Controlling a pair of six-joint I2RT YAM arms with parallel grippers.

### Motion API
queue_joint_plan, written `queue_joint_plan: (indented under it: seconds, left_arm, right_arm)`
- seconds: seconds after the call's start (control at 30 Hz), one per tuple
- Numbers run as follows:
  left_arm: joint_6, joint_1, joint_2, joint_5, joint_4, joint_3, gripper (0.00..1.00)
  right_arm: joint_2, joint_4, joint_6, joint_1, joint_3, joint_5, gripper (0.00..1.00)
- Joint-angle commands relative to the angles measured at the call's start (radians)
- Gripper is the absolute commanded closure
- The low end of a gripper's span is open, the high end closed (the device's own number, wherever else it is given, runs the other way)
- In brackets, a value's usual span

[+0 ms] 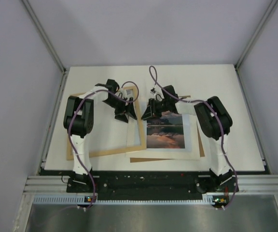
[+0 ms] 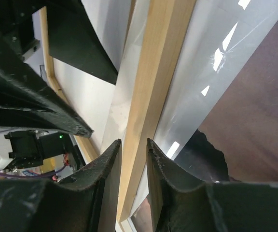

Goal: Take the photo out of the frame
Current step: Move the photo frame item to the center of the board.

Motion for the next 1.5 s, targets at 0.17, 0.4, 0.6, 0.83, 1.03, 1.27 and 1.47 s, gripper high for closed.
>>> queue_joint_plan:
  seconds: [0.17,0.4,0.6,0.83,1.03,1.27,1.47]
  left_arm:
    - [0.013,-0.006,0.06,-0.021,0.082,-0.013,0.21]
    - [0.004,-0.006,0.077,-0.001,0.085,-0.01,0.18]
    - [-0.001,-0.008,0.072,0.014,0.092,-0.02,0.18]
    - [0.019,-0.008,0.054,-0.031,0.076,-0.017,0.17]
    - [0.021,-0.009,0.04,-0.245,0.025,0.041,0.17]
    - [0.045,-0.03,0.02,-0.412,0.016,0.073,0.17]
    - [0.074,-0.078,0.02,-0.522,-0.006,0.116,0.16]
  right_arm:
    - [0.07,0.065,0.034,0.051,0.001,-0.024,0.75]
    - [0.114,0.12,0.099,0.131,0.063,-0.067,0.8]
    - [0.128,0.14,0.119,0.148,0.083,-0.059,0.81]
    - [0.087,0.01,-0.005,0.131,0.112,-0.033,0.68]
    - [-0.048,-0.182,-0.201,0.07,0.086,0.01,0.5]
    - [-0.171,-0.322,-0.386,0.019,-0.031,0.085,0.48]
    - [-0.209,-0.375,-0.482,-0.004,-0.101,0.137,0.48]
